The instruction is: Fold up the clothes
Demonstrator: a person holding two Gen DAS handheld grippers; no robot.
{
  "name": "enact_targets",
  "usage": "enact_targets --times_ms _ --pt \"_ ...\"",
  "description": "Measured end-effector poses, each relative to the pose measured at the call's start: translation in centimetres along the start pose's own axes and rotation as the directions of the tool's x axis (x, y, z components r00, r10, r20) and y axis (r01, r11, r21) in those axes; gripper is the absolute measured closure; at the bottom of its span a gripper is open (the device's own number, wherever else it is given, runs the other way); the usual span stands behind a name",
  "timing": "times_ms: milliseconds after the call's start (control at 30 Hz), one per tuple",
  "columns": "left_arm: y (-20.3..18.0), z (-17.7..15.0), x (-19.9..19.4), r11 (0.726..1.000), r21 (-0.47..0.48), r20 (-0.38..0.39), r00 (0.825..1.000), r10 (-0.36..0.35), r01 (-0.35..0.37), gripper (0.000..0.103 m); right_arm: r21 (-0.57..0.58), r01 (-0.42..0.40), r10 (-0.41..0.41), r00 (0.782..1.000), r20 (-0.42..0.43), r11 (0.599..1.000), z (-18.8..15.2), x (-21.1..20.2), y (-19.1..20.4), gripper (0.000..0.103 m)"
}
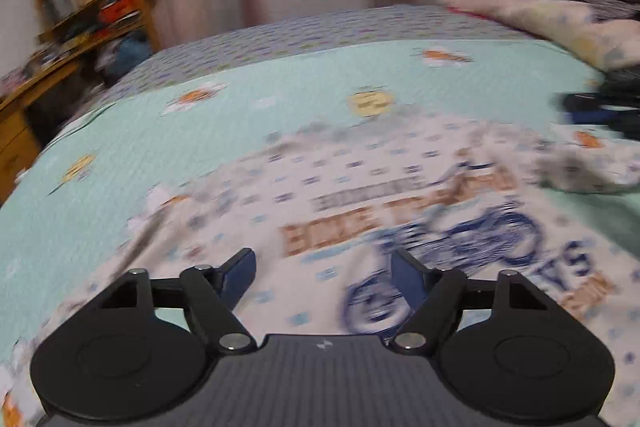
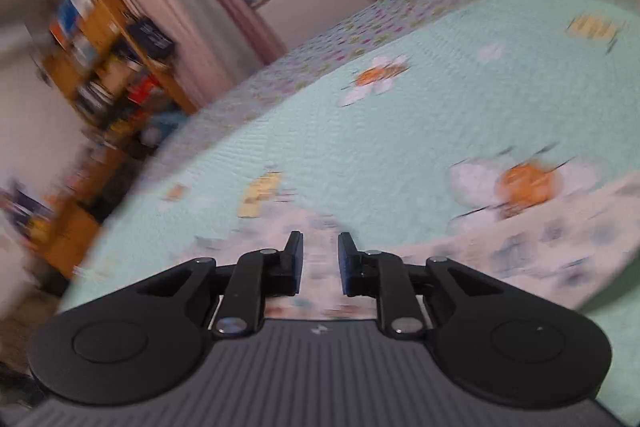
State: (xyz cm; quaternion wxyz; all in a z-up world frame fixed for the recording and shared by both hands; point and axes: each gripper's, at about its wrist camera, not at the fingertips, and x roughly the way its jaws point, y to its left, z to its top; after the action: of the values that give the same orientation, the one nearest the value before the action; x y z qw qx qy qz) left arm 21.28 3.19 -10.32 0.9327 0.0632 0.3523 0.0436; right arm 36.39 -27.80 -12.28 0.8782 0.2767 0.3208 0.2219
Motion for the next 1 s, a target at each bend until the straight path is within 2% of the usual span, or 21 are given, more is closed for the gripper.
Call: enact_targets --times_ms 67,133,167,200,233,267,333,367,400,433,500,567,667,700,733,800,867,900,933,967,1000 --pt "-1.7 -0.1 1.7 0.999 0.042 -0.048 0.998 -0.028 0.03 0.022 0.001 -0.136 0.135 0.983 -0.122 0.991 -0.3 2.7 0.9 0.08" --pt "-2.5 -1.1 3.3 0.998 0.057 -0.106 0.994 -0.025 0.031 0.025 -0.05 -0.208 0.189 0.95 -0.249 0.977 -1.6 5.7 2.3 0.08" --pt "-2.5 -1.6 3.9 0.998 0.052 -0.127 0.991 -0.027 0.034 0.027 -0.097 -0.201 0.163 0.938 -0.306 0.975 -2.4 7.1 2.8 0.082" --pt "-2.6 -2.1 4.5 0.998 0.047 -0.149 0.988 -0.029 0.037 0.026 -0.171 -0.125 0.061 0.94 -0.336 0.977 -3.0 8.4 3.0 0.084" --pt "-2.7 -2.7 5.1 0.998 0.041 -0.171 0.985 -0.032 0.039 0.025 -0.258 -0.036 -0.054 0.941 -0.333 0.965 -3.5 9.3 3.1 0.093" --pt "-2.4 -2.9 4.8 0.998 0.045 -0.175 0.984 -0.032 0.04 0.024 -0.333 0.062 -0.157 0.951 -0.267 0.941 -3.5 9.3 2.9 0.103" --pt "-1.9 -3.3 4.3 0.998 0.05 -0.184 0.982 -0.03 0.04 0.023 -0.337 0.154 -0.217 0.963 -0.158 0.929 -2.5 8.3 2.6 0.103" --pt "-1.7 -3.4 4.1 0.998 0.051 -0.188 0.982 -0.029 0.039 0.023 -0.347 0.161 -0.218 0.967 -0.133 0.924 -2.5 7.8 3.3 0.102" --pt "-1.4 -3.4 4.0 0.998 0.05 -0.191 0.981 -0.035 0.046 0.023 -0.384 0.158 -0.218 0.969 -0.117 0.91 -2.8 7.4 4.3 0.102" --pt "-1.3 -3.5 4.0 0.998 0.047 -0.195 0.98 -0.041 0.051 0.023 -0.413 0.113 -0.187 0.972 -0.145 0.904 -3.3 7.3 5.2 0.102" --pt "-1.2 -3.6 4.0 0.997 0.05 -0.2 0.979 -0.05 0.061 0.023 -0.43 -0.012 -0.116 0.955 -0.272 0.903 -4.6 7.8 6.0 0.102" --pt "-1.0 -3.8 3.7 0.997 0.05 -0.204 0.978 -0.05 0.062 0.022 -0.481 0.076 -0.227 0.937 -0.264 0.873 -5.1 8.0 5.0 0.103" --pt "-0.7 -4.3 3.5 0.998 0.052 -0.205 0.978 -0.03 0.042 0.014 -0.381 0.127 -0.209 0.961 -0.182 0.916 -4.1 6.0 4.2 0.103" --pt "-0.6 -4.5 3.4 0.998 0.058 -0.201 0.979 -0.02 0.032 0.012 -0.365 0.138 -0.205 0.967 -0.152 0.921 -4.0 5.1 4.5 0.094" --pt "-0.6 -4.5 3.5 0.998 0.057 -0.198 0.98 -0.015 0.027 0.009 -0.373 0.115 -0.178 0.974 -0.139 0.921 -4.3 4.1 5.1 0.094" --pt "-0.5 -4.6 3.8 0.999 0.05 -0.2 0.98 -0.011 0.021 0.007 -0.355 -0.022 -0.051 0.98 -0.192 0.934 -5.2 2.5 6.0 0.094" --pt "-0.4 -4.4 3.9 0.999 0.035 -0.211 0.978 -0.009 0.016 0.007 -0.347 -0.13 0.028 0.959 -0.283 0.929 -6.7 2.1 6.5 0.086" --pt "-0.4 -4.3 4.0 1.0 0.027 -0.216 0.976 -0.008 0.014 0.007 -0.366 -0.104 -0.018 0.948 -0.317 0.925 -7.7 2.5 6.5 0.085" --pt "-0.4 -4.3 4.1 1.0 0.02 -0.218 0.976 -0.008 0.012 0.007 -0.414 -0.006 -0.138 0.938 -0.317 0.91 -8.8 3.3 6.3 0.085" --pt "-0.4 -4.2 4.1 1.0 0.013 -0.22 0.976 -0.008 0.011 0.007 -0.455 0.087 -0.241 0.925 -0.293 0.886 -9.6 3.6 6.0 0.093" --pt "-0.2 -4.2 4.0 1.0 -0.001 -0.223 0.975 -0.016 0.017 0.008 -0.461 0.15 -0.286 0.927 -0.241 0.875 -9.9 2.9 5.6 0.103"
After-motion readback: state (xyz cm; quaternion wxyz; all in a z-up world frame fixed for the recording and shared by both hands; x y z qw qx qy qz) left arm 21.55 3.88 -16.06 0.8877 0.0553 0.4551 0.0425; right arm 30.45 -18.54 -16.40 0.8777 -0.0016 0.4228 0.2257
